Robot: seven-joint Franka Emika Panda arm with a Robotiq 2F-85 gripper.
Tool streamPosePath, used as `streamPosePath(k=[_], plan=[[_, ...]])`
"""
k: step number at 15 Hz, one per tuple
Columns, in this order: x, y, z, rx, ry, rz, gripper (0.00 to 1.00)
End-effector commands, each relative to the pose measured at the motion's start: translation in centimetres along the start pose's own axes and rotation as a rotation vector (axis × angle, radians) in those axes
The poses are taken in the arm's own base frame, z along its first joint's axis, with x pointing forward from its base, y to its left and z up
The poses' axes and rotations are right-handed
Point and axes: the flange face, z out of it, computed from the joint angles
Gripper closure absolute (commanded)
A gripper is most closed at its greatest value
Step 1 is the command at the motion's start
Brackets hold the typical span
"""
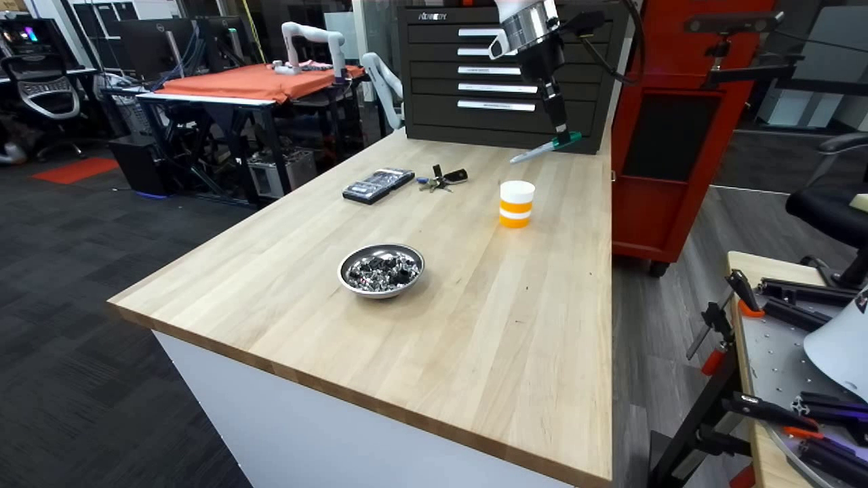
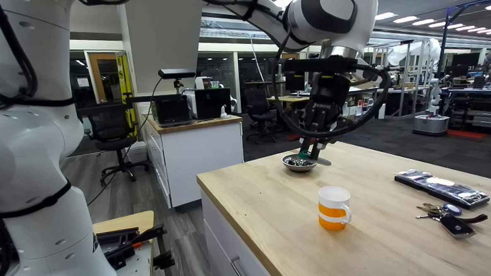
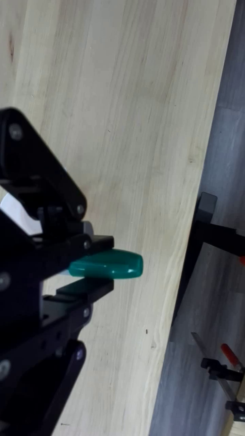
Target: Put the marker inside the cup
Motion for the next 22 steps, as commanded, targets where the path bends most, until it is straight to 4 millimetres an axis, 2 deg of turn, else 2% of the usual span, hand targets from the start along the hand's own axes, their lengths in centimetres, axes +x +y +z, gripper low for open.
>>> streamPosePath(k=[1, 10, 21, 22], plan=[[1.4, 1.4, 0.1, 0.002, -0.106, -0.035, 0.94], [4.7, 2.5, 1.6, 0.001, -0.299, -0.127, 0.94], [8.6, 2.8, 4.6, 0.019, -0.373, -0.241, 0.94], [8.8, 2.8, 4.7, 0.018, -0.378, -0.248, 0.51]])
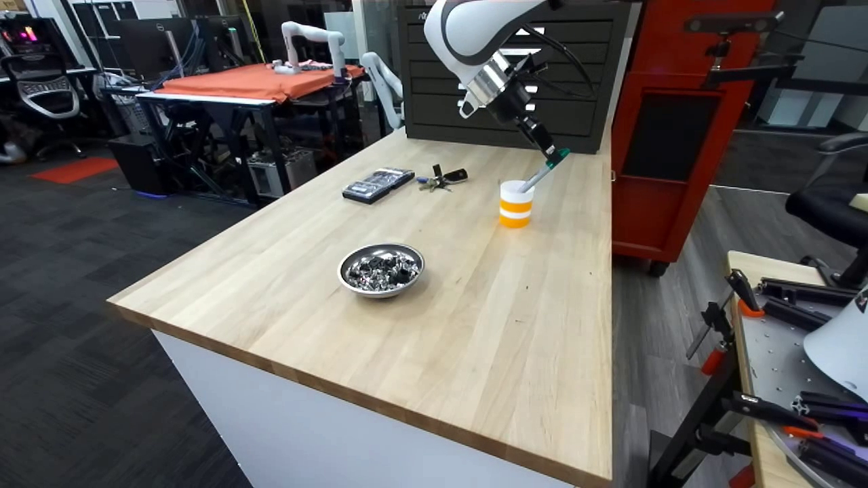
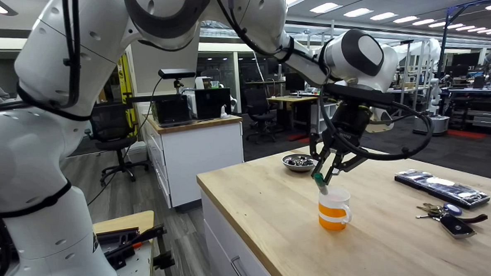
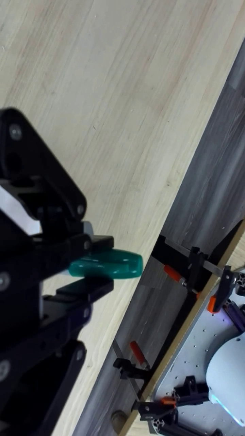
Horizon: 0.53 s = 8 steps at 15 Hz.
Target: Put the marker inside the cup
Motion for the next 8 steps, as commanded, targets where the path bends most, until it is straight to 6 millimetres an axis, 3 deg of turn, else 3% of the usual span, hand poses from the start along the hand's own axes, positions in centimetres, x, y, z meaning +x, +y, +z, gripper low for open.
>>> streamPosePath(k=[1, 8], plan=[[0.5, 0.4, -0.4, 0.000, -0.031, -0.035, 0.49], [-0.1, 0.3, -2.2, -0.043, 0.019, -0.029, 0.05]])
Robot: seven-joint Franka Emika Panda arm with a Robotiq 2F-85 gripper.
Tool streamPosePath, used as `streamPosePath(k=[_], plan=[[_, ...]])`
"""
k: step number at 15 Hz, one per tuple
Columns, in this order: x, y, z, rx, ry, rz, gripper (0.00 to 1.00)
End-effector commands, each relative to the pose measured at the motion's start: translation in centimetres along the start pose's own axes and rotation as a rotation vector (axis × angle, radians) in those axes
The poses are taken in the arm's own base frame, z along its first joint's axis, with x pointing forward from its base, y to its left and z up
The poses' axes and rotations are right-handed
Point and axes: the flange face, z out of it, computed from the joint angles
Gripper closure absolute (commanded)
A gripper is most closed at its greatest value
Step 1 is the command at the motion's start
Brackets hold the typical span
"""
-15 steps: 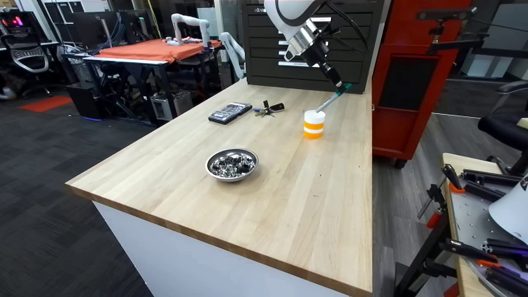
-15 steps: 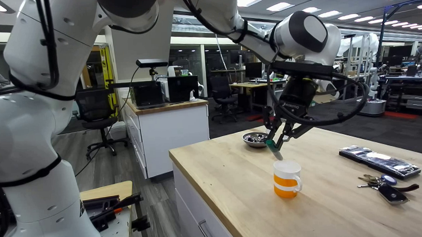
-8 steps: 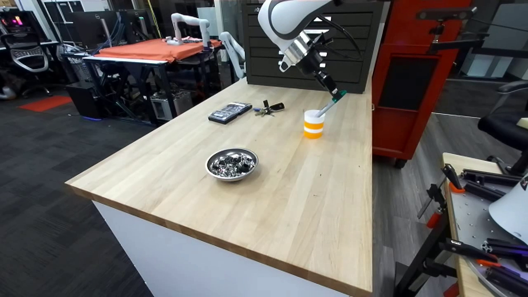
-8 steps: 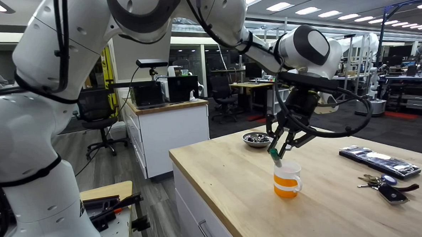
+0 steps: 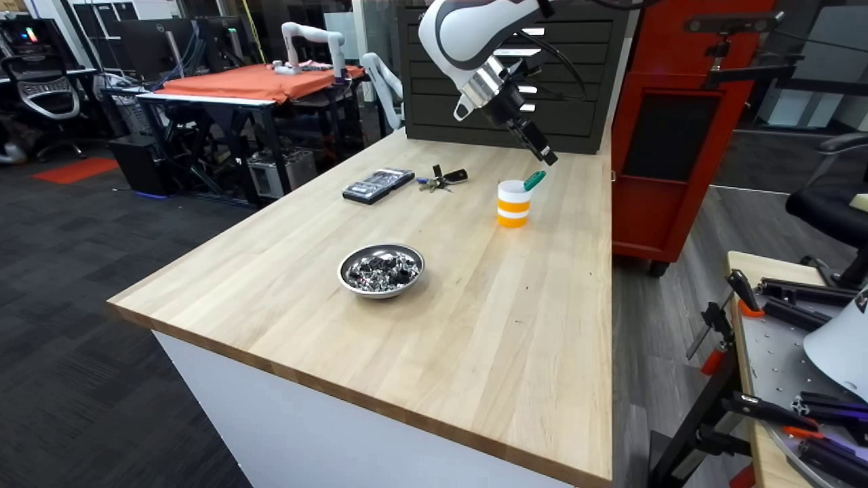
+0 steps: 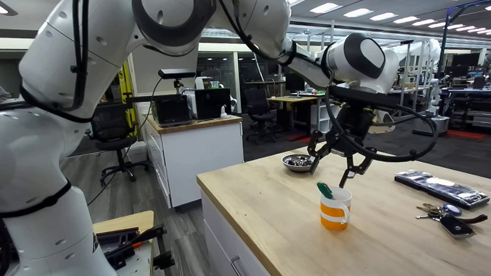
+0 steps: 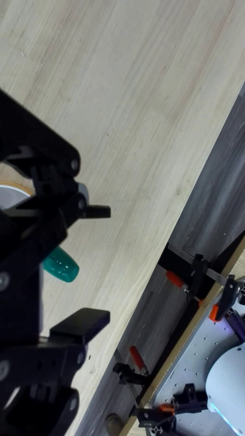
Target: Put the marker inside the cup
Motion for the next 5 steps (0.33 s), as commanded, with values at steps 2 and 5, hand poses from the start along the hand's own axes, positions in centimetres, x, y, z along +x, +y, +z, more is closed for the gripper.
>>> streamPosePath(k=[2, 5], plan=[[-0.3, 0.0, -1.0, -0.016, 0.020, 0.005, 0.17], [-0.7, -0.1, -2.1, -0.033, 0.040, 0.009, 0.02]])
